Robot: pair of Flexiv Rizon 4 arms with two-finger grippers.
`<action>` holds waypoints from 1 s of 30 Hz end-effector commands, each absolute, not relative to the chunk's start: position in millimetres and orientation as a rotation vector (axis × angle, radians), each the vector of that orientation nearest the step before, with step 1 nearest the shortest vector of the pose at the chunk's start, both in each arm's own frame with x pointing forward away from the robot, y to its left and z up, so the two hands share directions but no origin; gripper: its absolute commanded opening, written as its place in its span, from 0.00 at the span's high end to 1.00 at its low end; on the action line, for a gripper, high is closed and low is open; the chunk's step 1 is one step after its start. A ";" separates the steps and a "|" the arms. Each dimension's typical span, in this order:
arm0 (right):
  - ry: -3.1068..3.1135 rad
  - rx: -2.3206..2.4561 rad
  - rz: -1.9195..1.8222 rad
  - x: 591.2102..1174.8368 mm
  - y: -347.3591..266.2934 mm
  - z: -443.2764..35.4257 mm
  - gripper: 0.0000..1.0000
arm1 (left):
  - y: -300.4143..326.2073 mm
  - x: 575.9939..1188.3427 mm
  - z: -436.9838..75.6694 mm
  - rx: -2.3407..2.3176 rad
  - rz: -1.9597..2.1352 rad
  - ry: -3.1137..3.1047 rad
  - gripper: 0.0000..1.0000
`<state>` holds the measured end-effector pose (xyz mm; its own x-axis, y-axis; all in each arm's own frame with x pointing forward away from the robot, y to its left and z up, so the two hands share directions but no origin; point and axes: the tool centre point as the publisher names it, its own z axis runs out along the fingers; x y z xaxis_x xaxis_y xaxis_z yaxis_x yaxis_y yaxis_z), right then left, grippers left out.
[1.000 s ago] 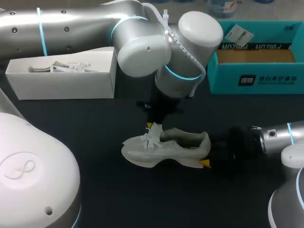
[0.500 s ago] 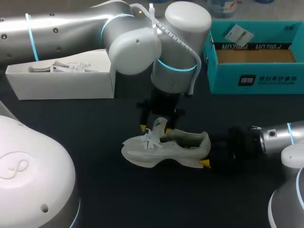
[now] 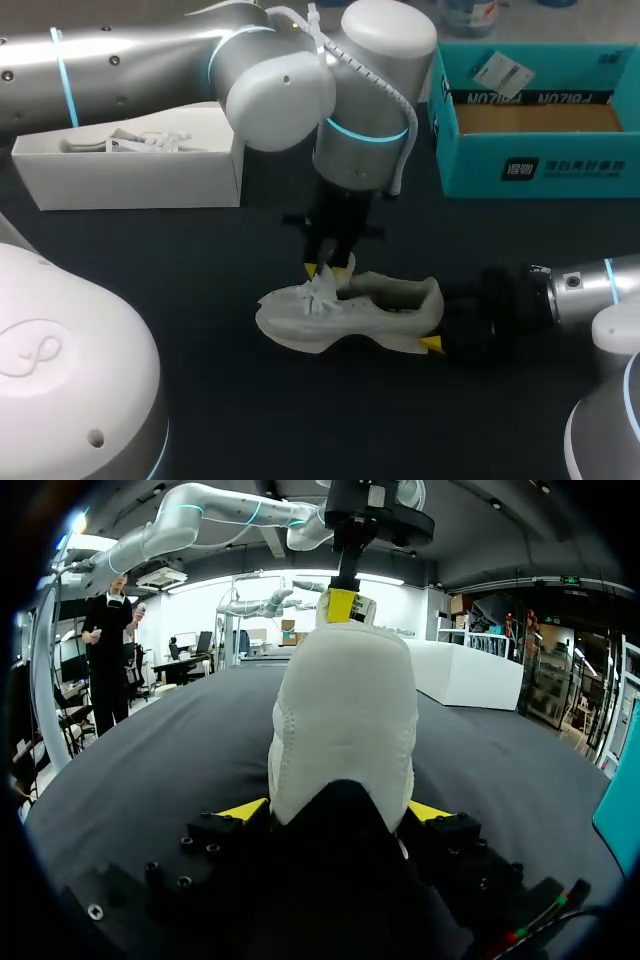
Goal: Take the shoe out of the shoebox, open the shoe tongue, remove and reinsert the insole, then place the shoe into the shoebox
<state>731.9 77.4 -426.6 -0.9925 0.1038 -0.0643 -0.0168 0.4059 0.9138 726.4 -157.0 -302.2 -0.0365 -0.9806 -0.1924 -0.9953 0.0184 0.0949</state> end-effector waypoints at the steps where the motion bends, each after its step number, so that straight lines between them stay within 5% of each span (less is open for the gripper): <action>1: 2.545 0.080 1.646 731.1 81.5 -434.2 1.00 | -144.2 729.7 -306.6 -2.145 0.317 2.199 1.00; 20: 2.545 0.080 1.646 731.1 81.5 -434.2 1.00 | -111.6 733.0 -330.2 -2.204 0.415 2.194 1.00; 21: 2.545 0.080 1.646 731.1 81.5 -434.2 1.00 | -112.2 732.4 -327.7 -2.191 0.406 2.207 0.95; 24: 2.545 0.080 1.646 731.1 81.5 -434.2 1.00 | -115.0 729.8 -314.8 -2.116 0.361 2.259 0.15; 25: 2.545 0.080 1.646 731.1 81.5 -434.2 1.00 | -116.1 729.3 -310.6 -2.087 0.343 2.278 0.00; 30: 2.545 0.080 1.646 731.1 81.5 -434.2 1.00 | -121.6 725.6 -279.0 -1.762 0.221 2.538 0.00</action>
<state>731.9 77.4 -426.5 -0.9925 0.1038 -0.0643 -0.0167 0.4059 0.9138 731.6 -128.5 -301.3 -0.2134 -0.9671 -0.1383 -0.9707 0.1939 0.1420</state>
